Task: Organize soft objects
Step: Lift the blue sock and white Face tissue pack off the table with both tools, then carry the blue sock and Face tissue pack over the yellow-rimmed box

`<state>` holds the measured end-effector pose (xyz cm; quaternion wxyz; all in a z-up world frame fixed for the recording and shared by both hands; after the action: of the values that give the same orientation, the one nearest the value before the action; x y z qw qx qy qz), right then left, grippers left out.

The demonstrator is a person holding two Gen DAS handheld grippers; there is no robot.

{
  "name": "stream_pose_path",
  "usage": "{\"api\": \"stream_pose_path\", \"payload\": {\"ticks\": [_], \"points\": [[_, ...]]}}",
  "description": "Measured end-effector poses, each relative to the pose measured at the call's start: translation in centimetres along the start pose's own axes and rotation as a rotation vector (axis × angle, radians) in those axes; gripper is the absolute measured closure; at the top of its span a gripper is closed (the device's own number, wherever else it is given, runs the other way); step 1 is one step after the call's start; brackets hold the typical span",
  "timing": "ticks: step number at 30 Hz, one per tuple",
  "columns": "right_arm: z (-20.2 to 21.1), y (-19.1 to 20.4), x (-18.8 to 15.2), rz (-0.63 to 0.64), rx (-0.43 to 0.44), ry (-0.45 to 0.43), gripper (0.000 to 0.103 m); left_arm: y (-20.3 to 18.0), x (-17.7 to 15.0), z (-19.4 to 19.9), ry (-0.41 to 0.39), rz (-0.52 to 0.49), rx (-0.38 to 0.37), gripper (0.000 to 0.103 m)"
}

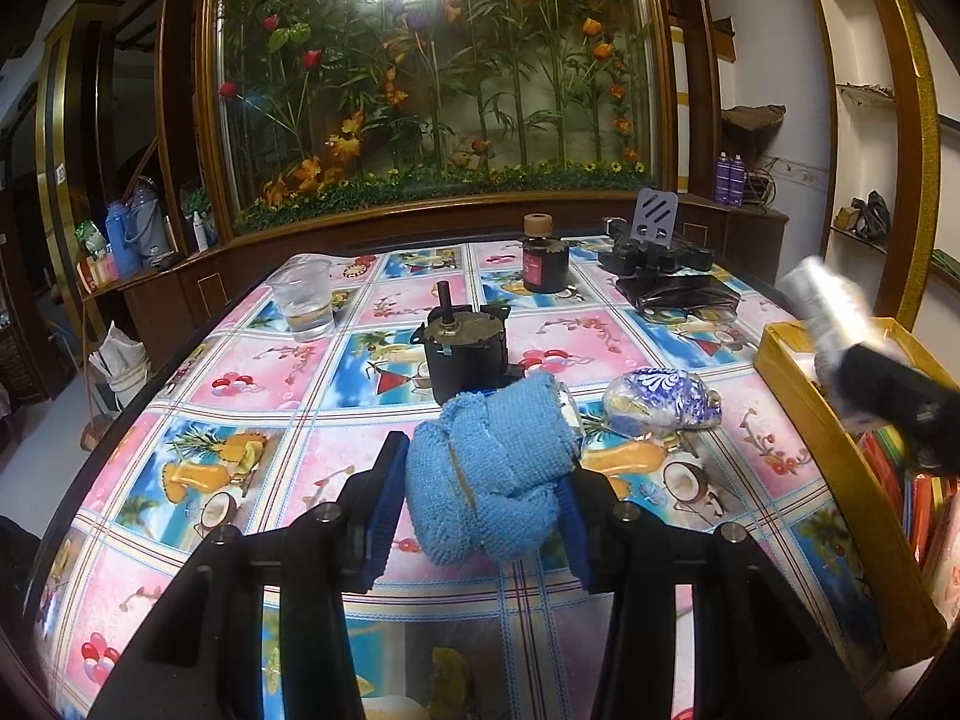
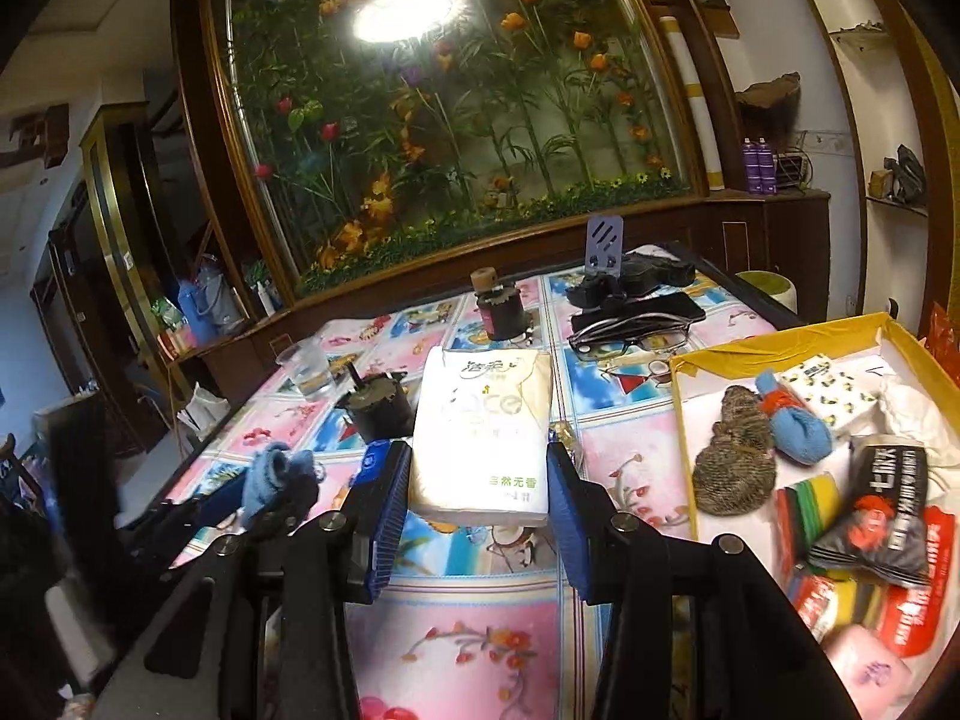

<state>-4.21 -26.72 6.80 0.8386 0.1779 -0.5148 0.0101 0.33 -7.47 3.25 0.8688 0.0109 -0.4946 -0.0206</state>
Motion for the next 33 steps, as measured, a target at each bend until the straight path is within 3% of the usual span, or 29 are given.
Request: {"api": "stream_pose_path", "payload": {"ticks": [8, 19, 25, 33], "points": [[5.3, -0.4, 0.4, -0.013, 0.015, -0.046, 0.055, 0.1, 0.0, 0.2, -0.006, -0.004, 0.017, 0.059], [6.4, -2.5, 2.5, -0.066, 0.007, -0.079, 0.055, -0.9, -0.4, 0.8, 0.004, -0.009, -0.032, 0.059], [5.4, -3.6, 1.8, -0.081, 0.020, -0.034, 0.055, -1.7, -0.5, 0.8, 0.012, -0.020, -0.043, 0.059], [6.6, -9.0, 1.8, -0.141, -0.035, -0.029, 0.055, -6.9, -0.3, 0.8, 0.084, -0.036, -0.167, 0.059]]}}
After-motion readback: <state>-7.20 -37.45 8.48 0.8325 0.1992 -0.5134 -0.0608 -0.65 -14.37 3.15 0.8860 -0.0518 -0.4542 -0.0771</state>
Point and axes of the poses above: each gripper's, at about its wrist camera, not at the fingertips, and z roughly against the way its jaws point, y to its left, x to its top, the point moved 6 cm from there along -z, roughly the way its jaws point, and after that the axes turned 3 degrees about -x, right-handed, at the moved point
